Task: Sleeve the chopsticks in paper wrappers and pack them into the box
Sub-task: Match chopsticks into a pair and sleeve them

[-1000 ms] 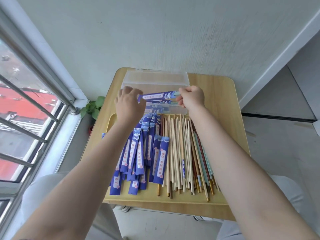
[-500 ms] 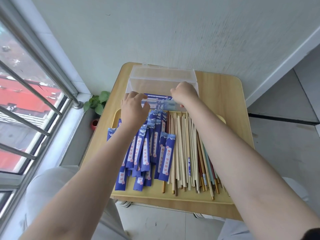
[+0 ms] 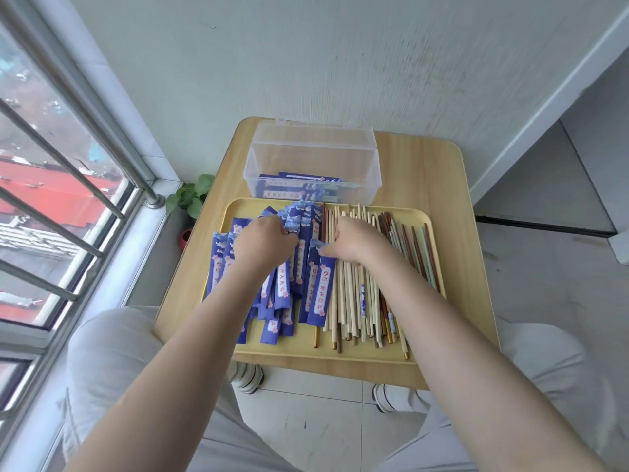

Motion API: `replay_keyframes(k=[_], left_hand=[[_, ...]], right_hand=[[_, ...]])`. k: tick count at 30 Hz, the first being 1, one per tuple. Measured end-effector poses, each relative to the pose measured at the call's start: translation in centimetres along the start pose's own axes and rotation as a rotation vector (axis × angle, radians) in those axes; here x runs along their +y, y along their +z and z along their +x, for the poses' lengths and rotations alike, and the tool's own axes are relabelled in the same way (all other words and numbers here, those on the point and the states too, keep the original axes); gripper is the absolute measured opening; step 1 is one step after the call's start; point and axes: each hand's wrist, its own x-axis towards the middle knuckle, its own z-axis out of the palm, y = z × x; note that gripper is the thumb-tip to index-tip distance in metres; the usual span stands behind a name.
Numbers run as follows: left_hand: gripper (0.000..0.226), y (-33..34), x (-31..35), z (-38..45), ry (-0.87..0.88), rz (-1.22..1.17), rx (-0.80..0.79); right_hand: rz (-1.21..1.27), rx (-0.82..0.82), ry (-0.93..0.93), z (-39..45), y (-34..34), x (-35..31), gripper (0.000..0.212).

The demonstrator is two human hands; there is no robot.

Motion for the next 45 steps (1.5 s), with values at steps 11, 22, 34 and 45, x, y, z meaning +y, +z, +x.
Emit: replay_keyframes(k=[11,22,34,45], left_hand=[[0.019,2.0,-1.2,-2.9,0.001,-0.249,0.029],[0.039,2.8,4.3,-6.7,0.275,-0.497,-0.190],[0.012,3.7,6.3,-7.9,-0.218,-1.030,-0.469],[0.015,7.2,7.1,-7.2,-0.036,-0.614,-0.298]], right_hand=[[0.137,0.225,0.051,-0.6,4.3,0.1,0.041],[0.731,0.383,0.048,-3.1,1.8,3.1,0.018],[0.350,0.485,0.255,-4.8,3.0,11.1,0.010],[0.188,0.329,0.291,-4.6,4.2,11.1,0.031]])
